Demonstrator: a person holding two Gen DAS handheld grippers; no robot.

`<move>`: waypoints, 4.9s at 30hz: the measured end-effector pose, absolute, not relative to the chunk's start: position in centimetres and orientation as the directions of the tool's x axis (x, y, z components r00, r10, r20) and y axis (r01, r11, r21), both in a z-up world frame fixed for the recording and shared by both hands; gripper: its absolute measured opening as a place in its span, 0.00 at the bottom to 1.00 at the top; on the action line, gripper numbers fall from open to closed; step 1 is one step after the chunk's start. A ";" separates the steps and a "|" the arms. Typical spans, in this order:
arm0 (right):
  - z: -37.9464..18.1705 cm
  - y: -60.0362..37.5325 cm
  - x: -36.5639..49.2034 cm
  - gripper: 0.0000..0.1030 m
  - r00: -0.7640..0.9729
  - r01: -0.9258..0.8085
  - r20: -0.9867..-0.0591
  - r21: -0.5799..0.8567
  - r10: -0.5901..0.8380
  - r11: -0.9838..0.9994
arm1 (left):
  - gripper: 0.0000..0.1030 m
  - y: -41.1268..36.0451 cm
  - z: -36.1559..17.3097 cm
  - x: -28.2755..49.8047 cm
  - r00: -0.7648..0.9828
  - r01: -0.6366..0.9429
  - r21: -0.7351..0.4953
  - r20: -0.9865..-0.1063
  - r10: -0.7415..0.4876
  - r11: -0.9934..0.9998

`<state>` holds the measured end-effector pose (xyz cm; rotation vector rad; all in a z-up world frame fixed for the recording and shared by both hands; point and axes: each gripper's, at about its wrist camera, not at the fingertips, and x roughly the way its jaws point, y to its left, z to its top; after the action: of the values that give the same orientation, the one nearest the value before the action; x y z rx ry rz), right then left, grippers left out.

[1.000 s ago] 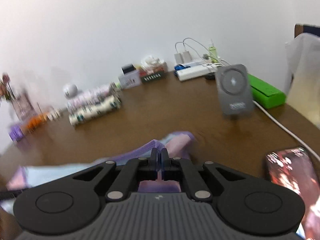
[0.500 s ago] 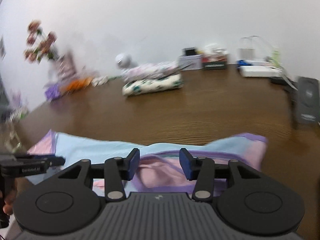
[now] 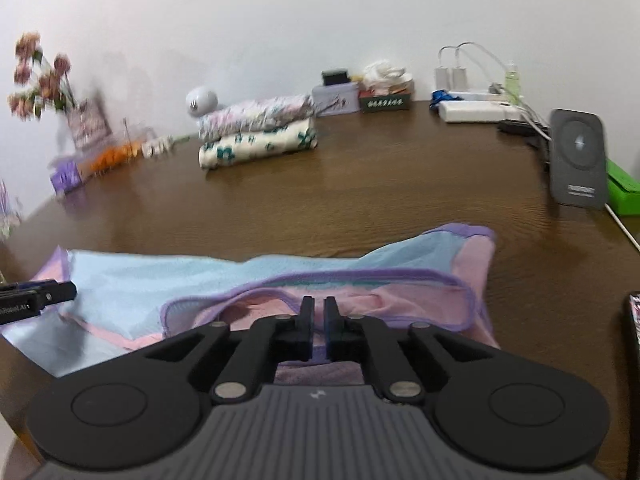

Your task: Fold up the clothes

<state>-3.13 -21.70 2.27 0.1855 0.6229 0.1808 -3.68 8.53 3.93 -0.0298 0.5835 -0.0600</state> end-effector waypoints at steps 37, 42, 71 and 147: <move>3.1 -20.8 -2.4 0.15 0.792 -0.237 -0.551 0.118 0.262 0.964 | 0.44 8.9 5.3 -3.1 0.816 0.103 -0.093 -0.561 -0.138 0.990; 2.8 -16.7 -3.8 0.15 0.716 -0.446 -0.558 0.098 0.420 0.890 | 0.42 10.0 3.0 -2.4 0.782 -0.015 -0.056 -0.623 -0.024 0.998; 1.8 -13.0 -5.2 0.19 0.675 -0.523 -0.596 0.029 0.435 0.852 | 0.46 19.7 3.7 4.2 0.725 -0.284 -0.290 -0.689 0.007 0.914; 2.1 -15.9 -5.9 0.25 0.695 -0.432 -0.614 0.057 0.372 0.900 | 0.31 5.9 5.4 -4.4 0.792 0.128 0.014 -0.603 -0.094 0.992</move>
<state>-5.88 -15.95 2.08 -0.0945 0.6642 0.4495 -4.39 5.92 5.41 0.0550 0.6458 -0.1198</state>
